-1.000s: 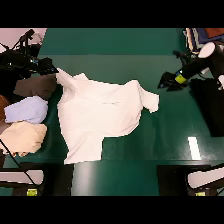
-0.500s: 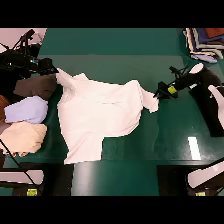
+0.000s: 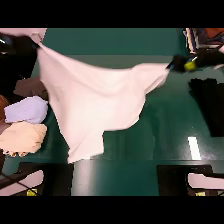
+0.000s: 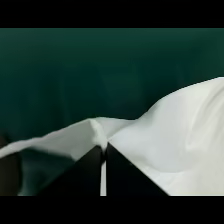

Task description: Fold the shirts.

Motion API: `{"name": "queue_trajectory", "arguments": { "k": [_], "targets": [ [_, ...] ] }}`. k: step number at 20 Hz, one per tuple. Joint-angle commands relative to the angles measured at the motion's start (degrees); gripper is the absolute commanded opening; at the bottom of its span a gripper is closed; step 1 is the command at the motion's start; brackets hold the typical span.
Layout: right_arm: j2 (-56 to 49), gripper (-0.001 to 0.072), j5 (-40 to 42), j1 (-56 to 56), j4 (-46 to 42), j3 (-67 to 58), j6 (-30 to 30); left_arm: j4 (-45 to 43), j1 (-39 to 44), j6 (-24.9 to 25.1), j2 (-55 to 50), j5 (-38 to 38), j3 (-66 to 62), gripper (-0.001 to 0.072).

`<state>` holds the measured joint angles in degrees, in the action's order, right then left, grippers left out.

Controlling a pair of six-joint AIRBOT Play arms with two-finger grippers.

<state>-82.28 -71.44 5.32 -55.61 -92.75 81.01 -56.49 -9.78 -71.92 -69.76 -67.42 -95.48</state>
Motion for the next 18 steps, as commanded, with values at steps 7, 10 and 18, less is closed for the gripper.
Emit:
{"name": "queue_trajectory", "arguments": {
  "k": [7,10,18],
  "targets": [
    [24.61,0.0011,-7.63,-1.18,-9.66,-16.68,0.87,-0.07,-0.02,-2.38,23.26,0.76,-19.56,0.0023],
    [30.16,0.0011,-9.07,-1.18,-15.19,-16.68,3.21,1.81,-0.02,-3.30,23.87,0.79,-24.59,0.0023],
    [21.64,0.0010,-19.67,-1.11,-17.99,-16.65,8.85,5.55,-0.02,-3.30,16.00,0.48,-18.49,0.0023]
  ]
}}
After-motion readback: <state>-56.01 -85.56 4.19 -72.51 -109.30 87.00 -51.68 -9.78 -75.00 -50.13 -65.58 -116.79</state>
